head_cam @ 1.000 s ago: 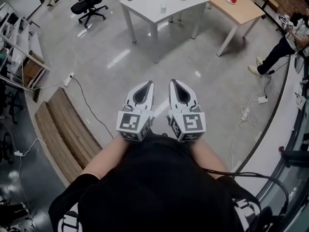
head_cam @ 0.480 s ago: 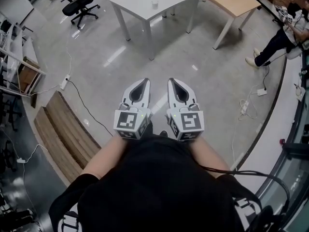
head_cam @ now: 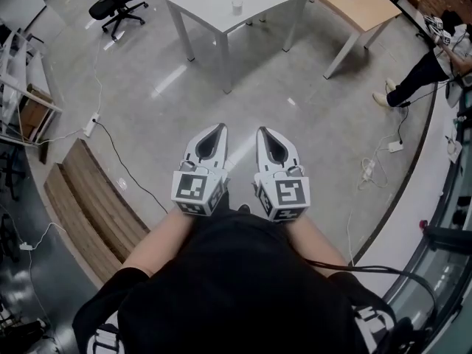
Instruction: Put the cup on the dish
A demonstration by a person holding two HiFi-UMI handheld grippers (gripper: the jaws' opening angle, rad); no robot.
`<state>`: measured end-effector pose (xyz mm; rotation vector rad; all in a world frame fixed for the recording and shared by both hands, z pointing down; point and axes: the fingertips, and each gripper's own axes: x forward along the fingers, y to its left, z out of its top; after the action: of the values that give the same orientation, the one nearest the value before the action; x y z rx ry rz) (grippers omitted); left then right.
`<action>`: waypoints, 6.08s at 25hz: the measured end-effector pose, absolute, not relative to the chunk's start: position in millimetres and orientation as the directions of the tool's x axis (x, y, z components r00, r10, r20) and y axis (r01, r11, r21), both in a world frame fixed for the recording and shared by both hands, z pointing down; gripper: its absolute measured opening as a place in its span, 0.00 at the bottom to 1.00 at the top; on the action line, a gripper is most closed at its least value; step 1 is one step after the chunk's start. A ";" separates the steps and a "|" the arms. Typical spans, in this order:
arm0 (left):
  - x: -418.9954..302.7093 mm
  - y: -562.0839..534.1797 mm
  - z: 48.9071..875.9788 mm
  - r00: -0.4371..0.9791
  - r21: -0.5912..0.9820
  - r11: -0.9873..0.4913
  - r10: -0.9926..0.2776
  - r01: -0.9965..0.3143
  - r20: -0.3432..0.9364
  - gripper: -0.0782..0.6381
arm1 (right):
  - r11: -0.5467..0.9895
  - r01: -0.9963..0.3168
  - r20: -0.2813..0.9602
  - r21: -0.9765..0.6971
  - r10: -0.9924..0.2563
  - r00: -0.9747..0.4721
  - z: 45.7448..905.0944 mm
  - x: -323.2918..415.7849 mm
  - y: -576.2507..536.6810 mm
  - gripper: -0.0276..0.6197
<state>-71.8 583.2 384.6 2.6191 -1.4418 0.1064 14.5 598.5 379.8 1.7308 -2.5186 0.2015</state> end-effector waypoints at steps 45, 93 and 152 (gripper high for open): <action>-160.1 313.4 371.7 0.647 0.129 -0.636 -0.759 -0.760 0.070 0.12 | 0.281 -0.959 0.165 -0.027 -0.945 -0.282 369.8 -87.0 326.9 0.06; 37.3 41.7 398.0 0.554 0.084 -0.549 -0.811 -0.832 0.185 0.12 | 0.415 -0.902 0.158 -0.117 -0.889 -0.430 390.7 95.2 39.6 0.06; -72.6 -195.1 437.4 0.621 0.188 -0.592 -0.753 -0.783 0.218 0.12 | 0.308 -0.950 0.329 -0.051 -0.893 -0.307 431.2 6.2 -171.2 0.06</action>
<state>-72.6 -195.1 437.4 2.5818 -1.2505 0.1673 6.2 -171.2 431.2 1.6836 -2.3366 0.3458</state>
